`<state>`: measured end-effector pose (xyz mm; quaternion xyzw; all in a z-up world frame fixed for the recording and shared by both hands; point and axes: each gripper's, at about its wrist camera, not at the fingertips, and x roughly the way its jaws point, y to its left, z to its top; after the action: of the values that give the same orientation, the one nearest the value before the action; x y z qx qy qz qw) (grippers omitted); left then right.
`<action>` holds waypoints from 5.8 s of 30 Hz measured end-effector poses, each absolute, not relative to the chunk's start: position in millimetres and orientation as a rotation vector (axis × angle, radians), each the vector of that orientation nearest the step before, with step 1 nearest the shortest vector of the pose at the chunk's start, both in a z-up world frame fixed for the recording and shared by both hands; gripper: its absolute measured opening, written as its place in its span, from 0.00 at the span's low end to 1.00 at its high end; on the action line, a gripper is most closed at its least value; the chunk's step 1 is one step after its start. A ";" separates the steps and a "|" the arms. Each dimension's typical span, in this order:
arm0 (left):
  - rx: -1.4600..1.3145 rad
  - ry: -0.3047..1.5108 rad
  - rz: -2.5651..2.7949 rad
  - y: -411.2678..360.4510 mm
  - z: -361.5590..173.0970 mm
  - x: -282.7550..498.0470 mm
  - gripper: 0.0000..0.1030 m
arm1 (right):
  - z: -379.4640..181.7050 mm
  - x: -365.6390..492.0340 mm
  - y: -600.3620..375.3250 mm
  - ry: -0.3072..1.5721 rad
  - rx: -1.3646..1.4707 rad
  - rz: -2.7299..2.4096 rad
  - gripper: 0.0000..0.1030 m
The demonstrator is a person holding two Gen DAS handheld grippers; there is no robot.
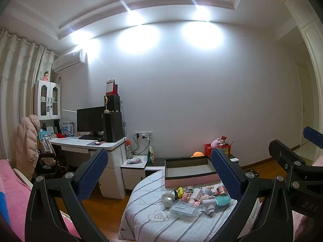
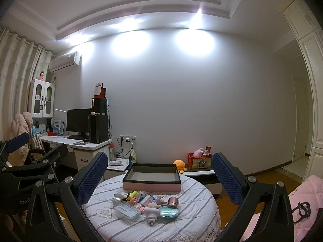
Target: Organize rigid objects
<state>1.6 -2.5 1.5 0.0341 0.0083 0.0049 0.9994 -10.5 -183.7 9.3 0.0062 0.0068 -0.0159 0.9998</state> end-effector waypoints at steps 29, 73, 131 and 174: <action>0.066 -0.027 0.023 -0.3 0.4 -3.0 1.00 | 8.9 -9.8 -183.1 -0.002 0.005 -0.023 1.00; 0.065 -0.042 0.028 7.3 1.9 -10.1 1.00 | 7.6 -12.4 -180.5 -0.008 -0.004 -0.024 1.00; 0.119 0.647 -0.228 -32.3 -230.2 231.5 1.00 | -198.9 188.6 -228.2 0.592 0.018 0.011 1.00; 0.088 0.746 -0.266 -39.5 -238.6 273.4 0.95 | -230.9 280.8 -253.9 0.780 0.083 0.123 0.71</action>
<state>273.4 -39.5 -238.6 0.0427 0.3632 -0.1296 0.9217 280.8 -253.9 -230.9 0.0406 0.3798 0.0598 0.9222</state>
